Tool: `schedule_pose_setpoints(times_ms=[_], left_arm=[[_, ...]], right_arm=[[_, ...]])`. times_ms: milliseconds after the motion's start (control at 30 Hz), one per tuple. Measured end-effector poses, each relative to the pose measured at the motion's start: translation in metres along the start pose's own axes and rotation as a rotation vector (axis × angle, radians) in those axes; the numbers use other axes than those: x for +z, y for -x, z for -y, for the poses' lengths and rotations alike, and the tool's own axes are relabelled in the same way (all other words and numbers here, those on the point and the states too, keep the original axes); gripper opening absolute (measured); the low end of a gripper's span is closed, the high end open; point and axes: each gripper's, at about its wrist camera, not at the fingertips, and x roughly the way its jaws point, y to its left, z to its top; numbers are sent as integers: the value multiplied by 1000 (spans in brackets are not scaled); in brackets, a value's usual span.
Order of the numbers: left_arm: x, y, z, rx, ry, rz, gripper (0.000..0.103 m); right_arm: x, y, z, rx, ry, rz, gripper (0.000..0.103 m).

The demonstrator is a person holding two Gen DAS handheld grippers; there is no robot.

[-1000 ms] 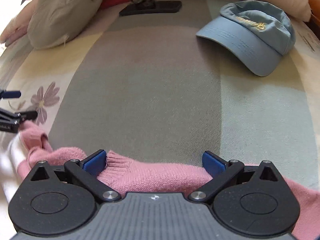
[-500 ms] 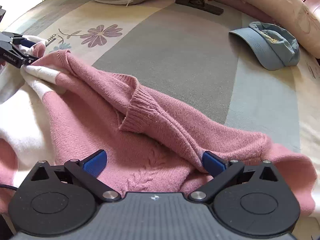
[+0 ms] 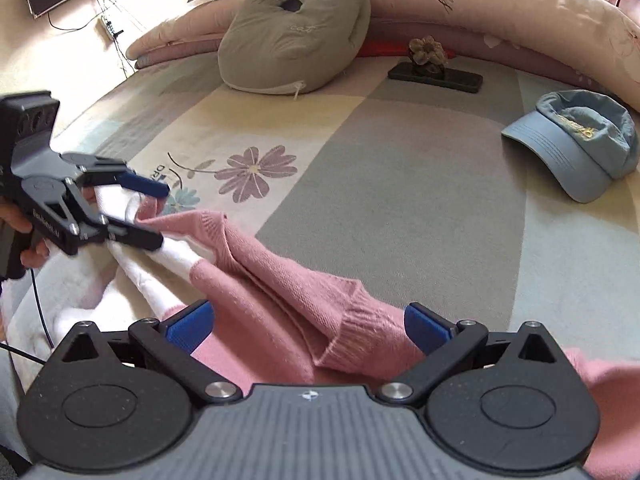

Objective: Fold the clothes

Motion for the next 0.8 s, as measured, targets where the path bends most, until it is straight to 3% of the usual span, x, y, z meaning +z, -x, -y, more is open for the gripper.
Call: schedule_pose_setpoints(times_ms=[33, 300, 400, 667, 800], left_arm=[[-6, -7, -3, -2, 19, -32, 100], [-35, 12, -8, -37, -30, -28, 100], [-38, 18, -7, -30, -36, -6, 100], [-42, 66, -23, 37, 25, 97, 100], [-49, 76, -33, 71, 63, 106, 100]], right_arm=[[5, -1, 2, 13, -4, 8, 103], [33, -41, 5, 188, -93, -14, 102], [42, -59, 6, 261, -132, -32, 95], [67, -107, 6, 452, -234, -79, 93], [68, -138, -12, 486, -254, -136, 93]])
